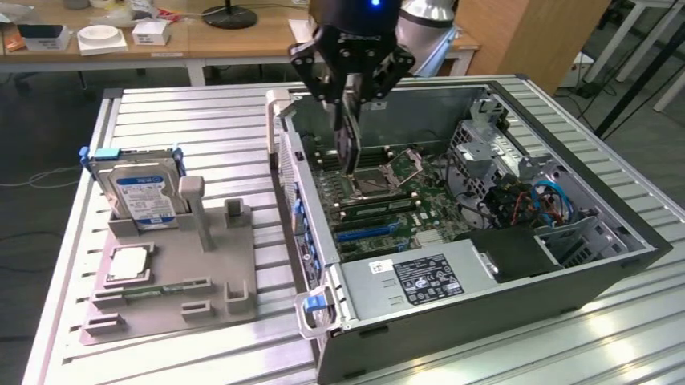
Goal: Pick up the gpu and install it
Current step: 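Pick up the gpu and move the gpu toward the slot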
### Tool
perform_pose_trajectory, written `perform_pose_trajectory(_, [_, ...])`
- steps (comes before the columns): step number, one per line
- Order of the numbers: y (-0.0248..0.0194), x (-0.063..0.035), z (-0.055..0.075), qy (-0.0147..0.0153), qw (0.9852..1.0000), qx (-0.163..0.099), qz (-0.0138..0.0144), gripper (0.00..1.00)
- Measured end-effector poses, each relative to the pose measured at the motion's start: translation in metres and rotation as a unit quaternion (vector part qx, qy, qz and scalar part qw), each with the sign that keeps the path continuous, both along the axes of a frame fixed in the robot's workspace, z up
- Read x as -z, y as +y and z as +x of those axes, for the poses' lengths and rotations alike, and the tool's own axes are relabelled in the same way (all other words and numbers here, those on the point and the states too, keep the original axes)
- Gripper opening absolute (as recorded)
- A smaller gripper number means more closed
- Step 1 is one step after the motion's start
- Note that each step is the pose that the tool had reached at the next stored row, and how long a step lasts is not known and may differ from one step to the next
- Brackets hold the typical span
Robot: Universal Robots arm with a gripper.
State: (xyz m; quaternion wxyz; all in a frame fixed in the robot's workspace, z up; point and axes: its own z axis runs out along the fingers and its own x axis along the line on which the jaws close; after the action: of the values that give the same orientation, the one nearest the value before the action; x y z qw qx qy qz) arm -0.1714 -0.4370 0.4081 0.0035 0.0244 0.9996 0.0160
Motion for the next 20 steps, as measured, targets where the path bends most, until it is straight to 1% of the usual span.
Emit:
perform_pose_trajectory(17, [0.0000,0.0018,0.077,0.0000,1.0000,-0.002,0.0009,0.26])
perform_pose_trajectory(18, [0.0000,0.0019,0.081,0.0000,1.0000,-0.001,0.0009,0.26])
perform_pose_trajectory(20, [-0.0001,0.0019,0.081,0.0000,1.0000,-0.001,0.0010,0.26])
